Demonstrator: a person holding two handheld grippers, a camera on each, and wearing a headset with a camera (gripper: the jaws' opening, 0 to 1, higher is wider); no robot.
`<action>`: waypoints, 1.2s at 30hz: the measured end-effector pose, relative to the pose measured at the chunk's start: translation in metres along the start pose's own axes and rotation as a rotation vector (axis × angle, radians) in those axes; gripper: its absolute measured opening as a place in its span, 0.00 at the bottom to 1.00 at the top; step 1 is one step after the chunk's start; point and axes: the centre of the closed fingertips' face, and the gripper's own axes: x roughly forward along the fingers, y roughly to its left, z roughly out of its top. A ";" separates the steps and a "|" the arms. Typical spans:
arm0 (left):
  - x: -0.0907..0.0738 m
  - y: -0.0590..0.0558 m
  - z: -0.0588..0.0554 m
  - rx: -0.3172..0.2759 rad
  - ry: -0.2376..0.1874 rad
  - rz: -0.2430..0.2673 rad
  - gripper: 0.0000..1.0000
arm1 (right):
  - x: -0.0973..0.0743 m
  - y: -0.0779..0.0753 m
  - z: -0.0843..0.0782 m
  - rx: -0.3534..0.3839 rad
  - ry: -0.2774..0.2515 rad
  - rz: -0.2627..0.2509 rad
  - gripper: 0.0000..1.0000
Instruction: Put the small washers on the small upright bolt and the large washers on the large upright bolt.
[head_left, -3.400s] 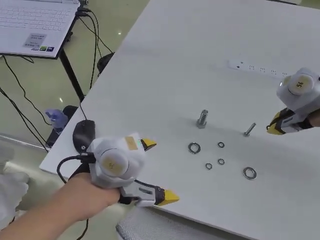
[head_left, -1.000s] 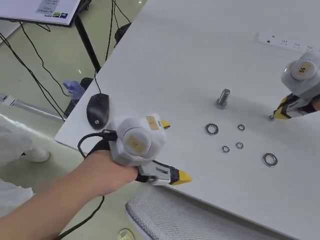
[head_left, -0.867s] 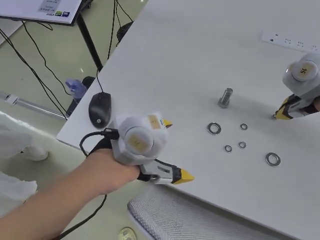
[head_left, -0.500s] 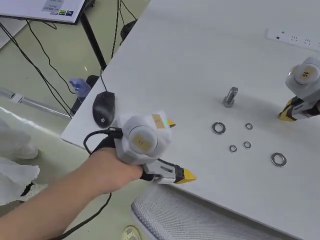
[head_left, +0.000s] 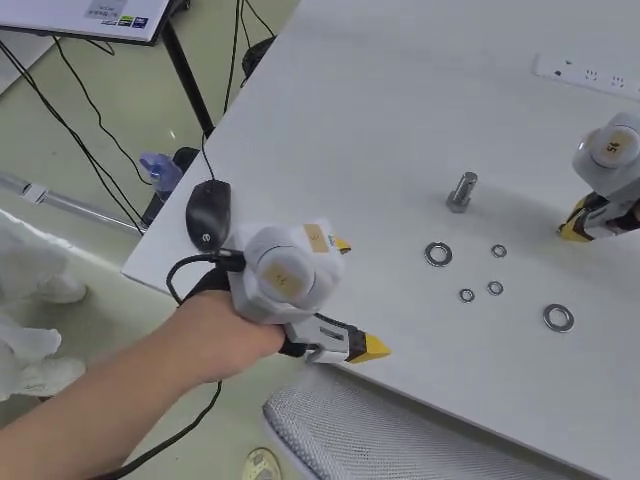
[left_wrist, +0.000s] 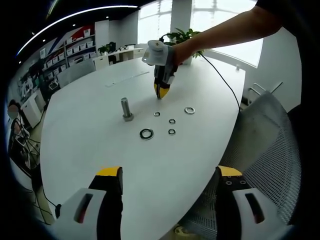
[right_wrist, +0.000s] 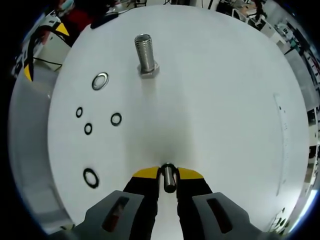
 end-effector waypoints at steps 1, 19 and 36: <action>0.000 0.000 0.000 0.001 0.001 0.000 0.75 | 0.000 0.000 0.000 0.002 -0.001 0.002 0.13; -0.006 -0.002 0.002 0.009 -0.005 0.013 0.74 | -0.011 -0.003 0.007 0.004 -0.032 0.003 0.23; -0.023 -0.001 0.004 0.006 -0.011 0.043 0.73 | -0.039 0.003 0.032 -0.063 -0.056 -0.023 0.24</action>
